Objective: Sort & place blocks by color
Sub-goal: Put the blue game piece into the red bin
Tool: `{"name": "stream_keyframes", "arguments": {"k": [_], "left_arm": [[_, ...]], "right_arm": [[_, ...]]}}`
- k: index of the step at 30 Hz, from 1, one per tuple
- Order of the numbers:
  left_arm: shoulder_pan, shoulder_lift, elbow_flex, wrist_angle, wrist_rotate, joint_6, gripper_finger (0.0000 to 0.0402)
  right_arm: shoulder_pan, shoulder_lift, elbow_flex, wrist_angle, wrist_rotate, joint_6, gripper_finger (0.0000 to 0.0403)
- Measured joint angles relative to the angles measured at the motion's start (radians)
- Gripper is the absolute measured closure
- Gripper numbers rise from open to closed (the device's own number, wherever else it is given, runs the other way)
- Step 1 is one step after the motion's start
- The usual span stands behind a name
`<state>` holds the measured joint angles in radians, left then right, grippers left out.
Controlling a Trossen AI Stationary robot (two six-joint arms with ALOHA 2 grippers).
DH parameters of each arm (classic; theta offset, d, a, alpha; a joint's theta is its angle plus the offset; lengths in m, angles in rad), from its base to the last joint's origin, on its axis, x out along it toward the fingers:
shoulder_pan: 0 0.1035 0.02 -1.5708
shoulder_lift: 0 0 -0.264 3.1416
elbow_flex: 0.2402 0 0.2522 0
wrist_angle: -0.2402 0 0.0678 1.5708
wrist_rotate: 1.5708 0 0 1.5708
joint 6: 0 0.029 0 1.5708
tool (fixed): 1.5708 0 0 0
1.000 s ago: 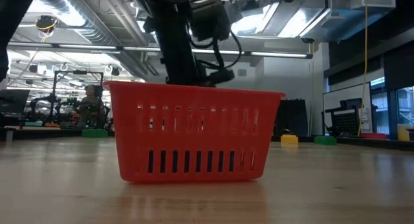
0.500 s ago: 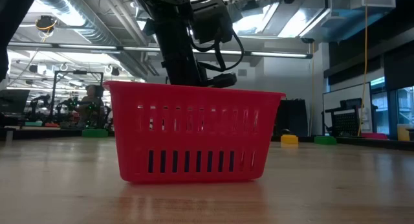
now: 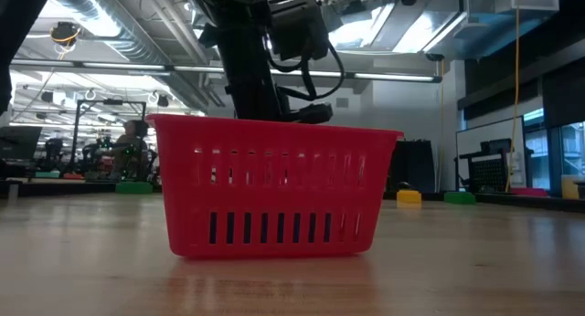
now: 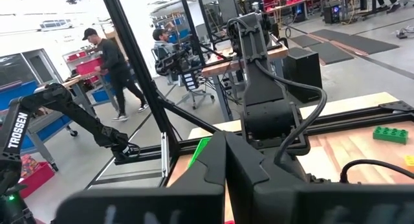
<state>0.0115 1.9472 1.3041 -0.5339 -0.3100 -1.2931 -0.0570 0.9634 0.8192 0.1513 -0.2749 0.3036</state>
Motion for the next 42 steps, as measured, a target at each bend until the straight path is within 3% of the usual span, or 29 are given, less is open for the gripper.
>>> {"name": "stream_keyframes", "arguments": {"k": [26,42], "left_arm": [[-0.008,0.045,0.000,0.023,0.001,0.020,0.0235],[-0.008,0.045,0.000,0.026,0.000,0.012,0.0270]], "right_arm": [[0.000,0.000,0.000,0.006,0.000,-0.013,0.0403],[0.000,0.000,0.000,0.005,0.000,-0.017,0.0403]]}}
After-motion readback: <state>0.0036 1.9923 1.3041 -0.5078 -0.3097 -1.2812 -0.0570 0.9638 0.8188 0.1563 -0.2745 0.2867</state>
